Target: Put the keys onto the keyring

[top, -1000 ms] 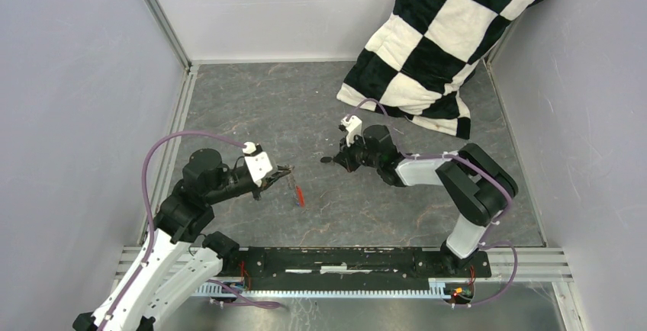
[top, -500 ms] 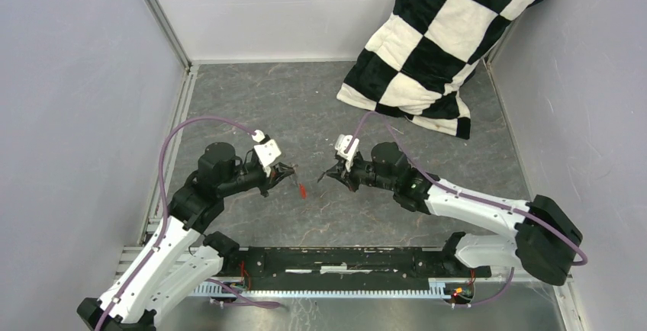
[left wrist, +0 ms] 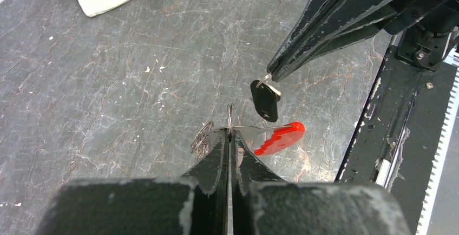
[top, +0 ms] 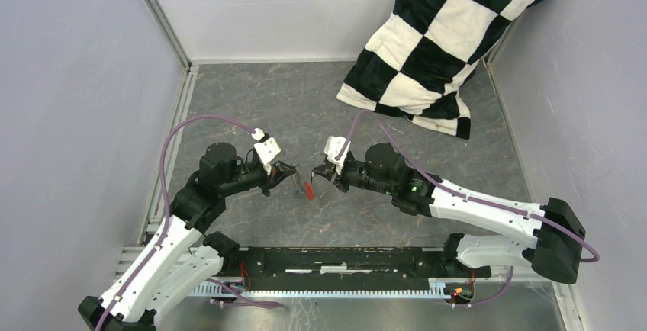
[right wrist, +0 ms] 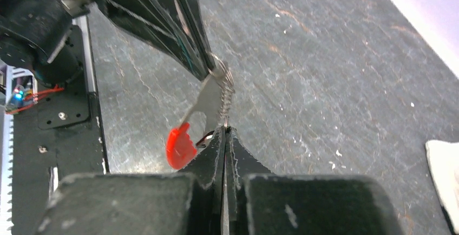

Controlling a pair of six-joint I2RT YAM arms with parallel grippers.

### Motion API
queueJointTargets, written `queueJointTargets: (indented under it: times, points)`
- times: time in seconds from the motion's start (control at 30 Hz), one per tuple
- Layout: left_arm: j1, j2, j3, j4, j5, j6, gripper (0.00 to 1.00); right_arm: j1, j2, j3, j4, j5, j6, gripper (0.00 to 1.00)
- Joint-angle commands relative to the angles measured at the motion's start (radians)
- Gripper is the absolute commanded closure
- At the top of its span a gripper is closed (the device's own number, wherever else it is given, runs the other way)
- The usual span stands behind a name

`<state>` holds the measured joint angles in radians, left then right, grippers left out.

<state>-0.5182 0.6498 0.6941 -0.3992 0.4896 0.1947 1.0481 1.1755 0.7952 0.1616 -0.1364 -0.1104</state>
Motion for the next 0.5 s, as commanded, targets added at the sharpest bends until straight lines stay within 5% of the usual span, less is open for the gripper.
queueJointTargets:
  times: [0.0,0.47]
  points:
    - [0.003,-0.006,0.001,0.063,0.002,-0.048,0.98,0.031,0.026,0.085,0.037,0.022,-0.01,1.0]
    - [0.003,-0.024,-0.012,0.062,-0.025,-0.053,0.98,0.072,0.071,0.111,0.106,-0.004,0.049,1.0]
